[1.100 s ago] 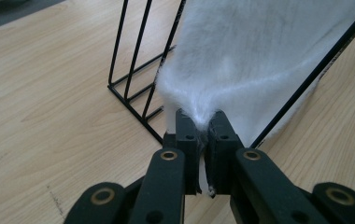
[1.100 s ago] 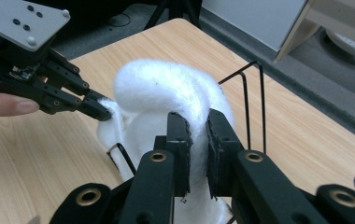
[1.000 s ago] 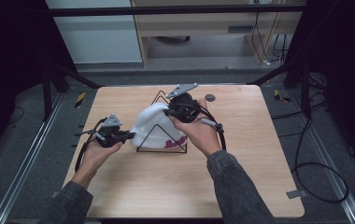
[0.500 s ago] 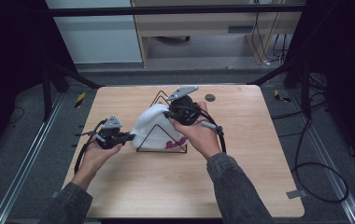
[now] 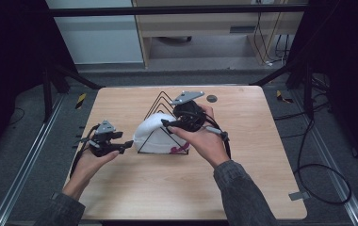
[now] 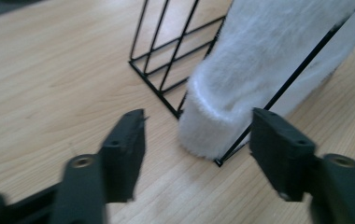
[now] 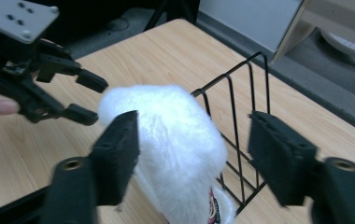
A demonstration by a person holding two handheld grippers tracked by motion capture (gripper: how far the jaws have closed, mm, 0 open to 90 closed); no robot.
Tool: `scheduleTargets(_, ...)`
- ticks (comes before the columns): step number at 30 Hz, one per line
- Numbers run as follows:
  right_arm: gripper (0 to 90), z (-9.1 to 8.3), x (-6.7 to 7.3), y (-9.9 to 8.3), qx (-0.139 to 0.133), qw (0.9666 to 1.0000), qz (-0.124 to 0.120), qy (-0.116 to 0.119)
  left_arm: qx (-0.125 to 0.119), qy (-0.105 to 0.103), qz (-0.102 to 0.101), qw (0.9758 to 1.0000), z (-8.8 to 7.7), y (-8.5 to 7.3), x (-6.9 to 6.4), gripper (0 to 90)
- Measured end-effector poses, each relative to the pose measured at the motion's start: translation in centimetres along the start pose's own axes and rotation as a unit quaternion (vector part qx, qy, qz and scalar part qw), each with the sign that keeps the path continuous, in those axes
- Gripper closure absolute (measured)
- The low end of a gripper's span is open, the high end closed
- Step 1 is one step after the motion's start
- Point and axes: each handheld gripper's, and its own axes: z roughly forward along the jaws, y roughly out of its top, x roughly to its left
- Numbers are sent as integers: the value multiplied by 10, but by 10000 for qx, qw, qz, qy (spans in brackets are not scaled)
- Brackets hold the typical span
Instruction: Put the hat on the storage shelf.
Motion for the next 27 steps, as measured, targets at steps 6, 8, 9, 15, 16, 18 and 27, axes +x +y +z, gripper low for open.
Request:
scheduleTargets(6, 143, -12, -7, -1, 24, 9993, 175, -324, 4, -117, -182, 9998, -14, -11, -4, 44)
scheduleTargets(8, 106, -20, -10, -2, -30, 9995, 165, -286, -155, -151, -156, 9996, -19, -14, -6, 42)
scheduleTargets(9, 99, -21, -11, -3, -19, 9995, 148, -288, -282, -256, -163, 9991, -22, -15, -6, 41)
scheduleTargets(15, 103, -27, -23, -15, 259, 9990, 213, -283, -219, -200, -270, 9992, -20, -19, -5, 54)
scheduleTargets(16, 121, -29, -27, -16, 315, 9989, 199, -281, -248, -226, -310, 9990, -21, -19, -3, 54)
scheduleTargets(18, 149, -33, -32, -19, 325, 9986, 212, -346, -270, -181, -391, 9987, -23, -20, -1, 54)
scheduleTargets(27, 166, -62, -48, -40, 215, 9970, 356, -646, 40, -345, -369, 9987, -23, -34, -1, 48)
